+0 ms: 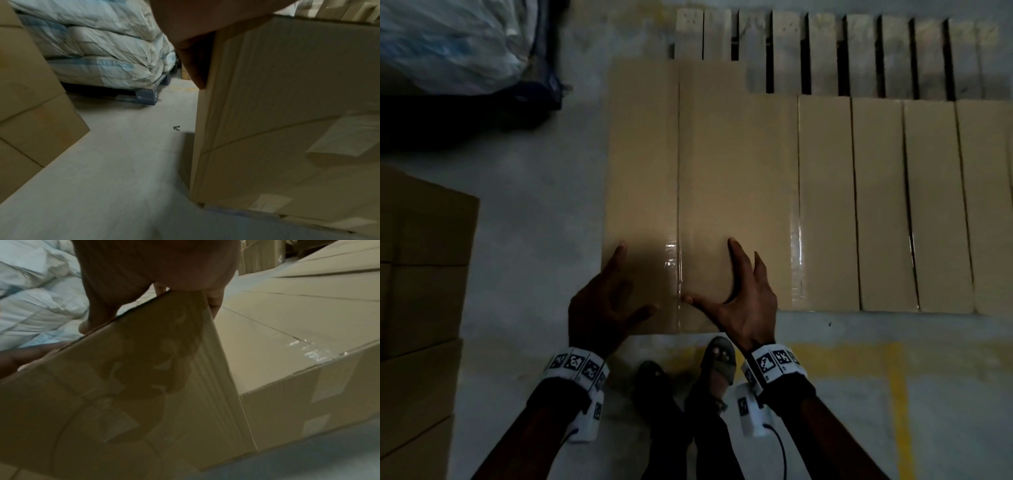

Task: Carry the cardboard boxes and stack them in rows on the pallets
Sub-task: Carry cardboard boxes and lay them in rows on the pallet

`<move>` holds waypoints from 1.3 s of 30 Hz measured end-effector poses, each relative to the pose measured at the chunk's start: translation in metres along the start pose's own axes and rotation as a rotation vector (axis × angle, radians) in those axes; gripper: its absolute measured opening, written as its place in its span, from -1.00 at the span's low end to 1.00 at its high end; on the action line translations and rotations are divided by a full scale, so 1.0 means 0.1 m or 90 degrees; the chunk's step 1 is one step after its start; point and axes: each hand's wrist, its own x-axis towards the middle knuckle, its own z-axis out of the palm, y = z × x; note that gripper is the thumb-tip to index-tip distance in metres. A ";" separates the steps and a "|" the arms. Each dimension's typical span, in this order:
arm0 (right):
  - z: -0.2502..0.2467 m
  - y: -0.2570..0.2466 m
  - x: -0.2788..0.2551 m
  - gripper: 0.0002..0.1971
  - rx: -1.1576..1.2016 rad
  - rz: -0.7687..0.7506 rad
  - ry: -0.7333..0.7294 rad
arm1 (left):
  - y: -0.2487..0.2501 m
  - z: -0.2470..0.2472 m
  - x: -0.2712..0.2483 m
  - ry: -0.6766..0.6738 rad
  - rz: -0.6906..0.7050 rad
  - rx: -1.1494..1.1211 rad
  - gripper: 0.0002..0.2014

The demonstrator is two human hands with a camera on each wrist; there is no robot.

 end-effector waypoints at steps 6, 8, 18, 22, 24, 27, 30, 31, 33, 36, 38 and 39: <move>0.18 0.22 0.13 0.26 0.001 0.014 0.020 | -0.09 0.24 0.14 -0.010 -0.004 -0.007 0.09; 0.21 0.25 0.17 0.28 0.008 0.013 0.024 | -0.14 0.29 0.16 -0.007 -0.005 -0.008 0.06; 0.44 0.46 0.33 0.30 -0.065 -0.005 0.049 | -0.28 0.54 0.23 -0.012 -0.044 0.001 0.17; 0.53 0.54 0.37 0.30 -0.097 -0.004 0.067 | -0.33 0.66 0.24 -0.021 -0.046 -0.004 0.15; 0.57 0.59 0.40 0.29 -0.111 -0.001 0.060 | -0.37 0.72 0.25 -0.033 -0.056 -0.009 0.15; 0.63 0.65 0.44 0.27 -0.134 -0.007 0.065 | -0.43 0.80 0.30 -0.040 -0.063 0.001 0.14; 0.72 0.69 0.42 0.23 -0.154 -0.026 0.086 | -0.46 0.87 0.37 -0.042 -0.069 0.009 0.12; 0.76 0.71 0.41 0.23 -0.166 -0.029 0.094 | -0.48 0.90 0.39 -0.043 -0.069 0.016 0.12; 0.80 0.74 0.41 0.24 -0.181 -0.026 0.109 | -0.50 0.96 0.42 -0.055 -0.077 0.017 0.13; 0.87 0.75 0.41 0.25 -0.197 -0.023 0.109 | -0.57 1.03 0.41 -0.063 -0.077 0.025 0.13; 0.92 0.75 0.40 0.26 -0.214 -0.029 0.103 | -0.60 1.05 0.41 -0.072 -0.080 0.032 0.13; 0.92 0.76 0.39 0.27 -0.227 -0.034 0.099 | -0.60 1.06 0.41 -0.087 -0.084 0.030 0.16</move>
